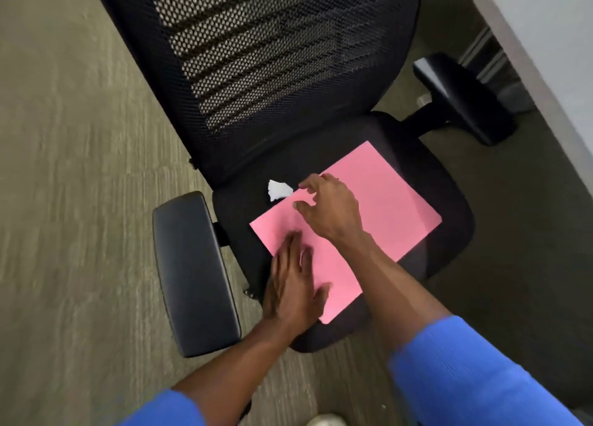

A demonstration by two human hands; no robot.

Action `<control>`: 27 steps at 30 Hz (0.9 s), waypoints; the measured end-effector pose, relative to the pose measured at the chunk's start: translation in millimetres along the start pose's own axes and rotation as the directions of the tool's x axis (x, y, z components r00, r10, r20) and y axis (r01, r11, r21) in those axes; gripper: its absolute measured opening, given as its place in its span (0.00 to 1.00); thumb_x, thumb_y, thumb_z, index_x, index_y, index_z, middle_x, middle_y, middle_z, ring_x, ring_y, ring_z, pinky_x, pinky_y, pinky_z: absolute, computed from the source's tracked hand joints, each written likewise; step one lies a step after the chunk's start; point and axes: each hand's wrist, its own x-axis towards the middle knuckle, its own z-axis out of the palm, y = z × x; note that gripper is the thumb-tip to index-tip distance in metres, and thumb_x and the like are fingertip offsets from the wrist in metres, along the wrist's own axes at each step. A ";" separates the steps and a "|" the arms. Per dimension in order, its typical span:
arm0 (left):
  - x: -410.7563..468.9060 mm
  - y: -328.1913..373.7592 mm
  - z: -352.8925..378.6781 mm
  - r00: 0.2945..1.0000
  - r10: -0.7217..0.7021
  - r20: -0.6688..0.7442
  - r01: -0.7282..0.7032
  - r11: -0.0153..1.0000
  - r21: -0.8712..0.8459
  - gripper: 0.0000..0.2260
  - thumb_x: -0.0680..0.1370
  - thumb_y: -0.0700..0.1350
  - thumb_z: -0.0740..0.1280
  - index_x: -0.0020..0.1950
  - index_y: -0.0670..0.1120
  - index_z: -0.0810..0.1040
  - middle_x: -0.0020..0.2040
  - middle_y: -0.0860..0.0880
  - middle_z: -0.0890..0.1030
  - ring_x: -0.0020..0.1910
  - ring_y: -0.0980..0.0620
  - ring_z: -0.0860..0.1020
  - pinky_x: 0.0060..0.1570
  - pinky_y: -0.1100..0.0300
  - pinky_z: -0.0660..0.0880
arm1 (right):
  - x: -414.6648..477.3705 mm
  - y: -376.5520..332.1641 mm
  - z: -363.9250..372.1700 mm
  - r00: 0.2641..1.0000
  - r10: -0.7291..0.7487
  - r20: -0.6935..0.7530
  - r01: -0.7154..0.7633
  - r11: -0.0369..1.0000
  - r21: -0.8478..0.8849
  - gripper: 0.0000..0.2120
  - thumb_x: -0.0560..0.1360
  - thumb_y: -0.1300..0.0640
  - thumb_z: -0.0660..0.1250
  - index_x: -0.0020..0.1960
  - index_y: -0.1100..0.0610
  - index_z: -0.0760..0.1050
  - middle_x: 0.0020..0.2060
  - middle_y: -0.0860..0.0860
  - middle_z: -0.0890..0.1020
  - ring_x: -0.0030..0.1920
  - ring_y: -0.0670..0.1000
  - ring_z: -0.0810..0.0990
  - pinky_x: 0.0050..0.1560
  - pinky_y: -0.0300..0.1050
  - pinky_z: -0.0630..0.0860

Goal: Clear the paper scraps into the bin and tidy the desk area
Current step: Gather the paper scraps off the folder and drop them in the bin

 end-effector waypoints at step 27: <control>-1.0 -4.9 25.3 0.998 0.004 -0.062 0.001 0.997 0.082 0.37 0.80 0.62 0.59 0.83 0.41 0.63 0.88 0.37 0.56 0.88 0.38 0.57 0.85 0.44 0.56 | 39.6 -21.0 56.1 0.974 0.019 -0.225 -0.004 0.998 0.068 0.07 0.81 0.51 0.69 0.55 0.53 0.82 0.53 0.51 0.78 0.51 0.53 0.79 0.41 0.46 0.73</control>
